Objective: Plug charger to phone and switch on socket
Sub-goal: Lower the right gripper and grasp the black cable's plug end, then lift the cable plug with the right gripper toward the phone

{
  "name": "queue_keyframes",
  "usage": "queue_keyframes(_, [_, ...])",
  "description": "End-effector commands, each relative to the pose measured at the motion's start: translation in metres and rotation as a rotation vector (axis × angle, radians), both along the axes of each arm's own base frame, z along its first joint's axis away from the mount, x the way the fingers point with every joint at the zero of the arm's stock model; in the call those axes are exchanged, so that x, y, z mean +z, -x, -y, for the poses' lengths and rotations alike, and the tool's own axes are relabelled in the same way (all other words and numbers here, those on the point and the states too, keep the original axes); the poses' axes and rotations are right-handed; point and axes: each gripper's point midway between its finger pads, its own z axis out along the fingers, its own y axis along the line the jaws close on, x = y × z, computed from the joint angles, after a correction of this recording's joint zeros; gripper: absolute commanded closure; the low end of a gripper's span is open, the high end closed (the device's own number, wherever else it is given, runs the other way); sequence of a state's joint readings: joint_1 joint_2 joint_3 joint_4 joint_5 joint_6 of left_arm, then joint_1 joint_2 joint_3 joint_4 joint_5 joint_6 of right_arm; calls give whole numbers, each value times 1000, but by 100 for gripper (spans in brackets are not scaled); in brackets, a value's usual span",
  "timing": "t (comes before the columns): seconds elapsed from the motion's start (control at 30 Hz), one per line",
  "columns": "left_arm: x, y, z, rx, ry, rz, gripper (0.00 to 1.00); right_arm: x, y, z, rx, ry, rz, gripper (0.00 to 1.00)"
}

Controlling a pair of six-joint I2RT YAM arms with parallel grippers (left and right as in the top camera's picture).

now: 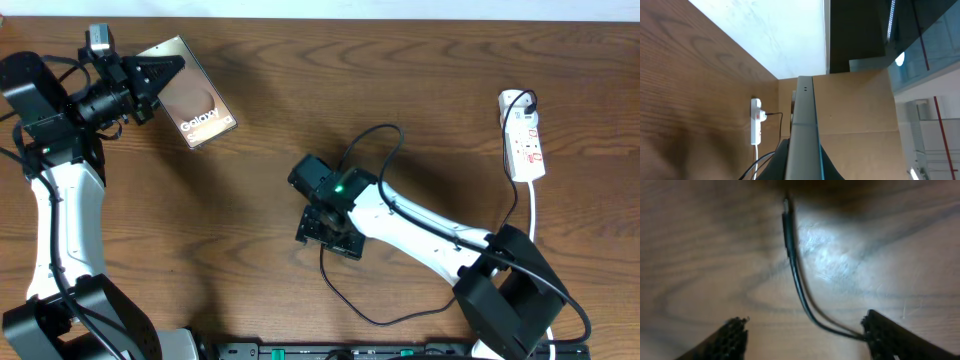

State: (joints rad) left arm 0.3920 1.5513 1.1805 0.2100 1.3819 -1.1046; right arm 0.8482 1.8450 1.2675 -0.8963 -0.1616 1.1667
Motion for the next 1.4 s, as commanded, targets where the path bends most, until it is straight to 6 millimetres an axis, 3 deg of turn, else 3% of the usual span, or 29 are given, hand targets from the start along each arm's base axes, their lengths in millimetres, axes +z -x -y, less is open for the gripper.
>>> queue_keyframes(0.0, [6, 2, -1, -16, -8, 28, 93, -2, -21, 8, -39, 89, 112, 29])
queue_keyframes(0.5, [6, 3, -1, -17, -10, 31, 93, -35, -29, -8, 21, 80, 88, 28])
queue_keyframes(0.77, [6, 2, -1, -16, -10, 31, 93, -41, -34, -2, 3, 94, 76, 45])
queue_keyframes(1.07, [6, 2, -1, -14, -10, 30, 93, -41, -39, 2, -12, 105, 86, 52])
queue_keyframes(1.37, [6, 2, -1, -14, -10, 30, 93, -41, -37, 3, -11, 111, 81, 75])
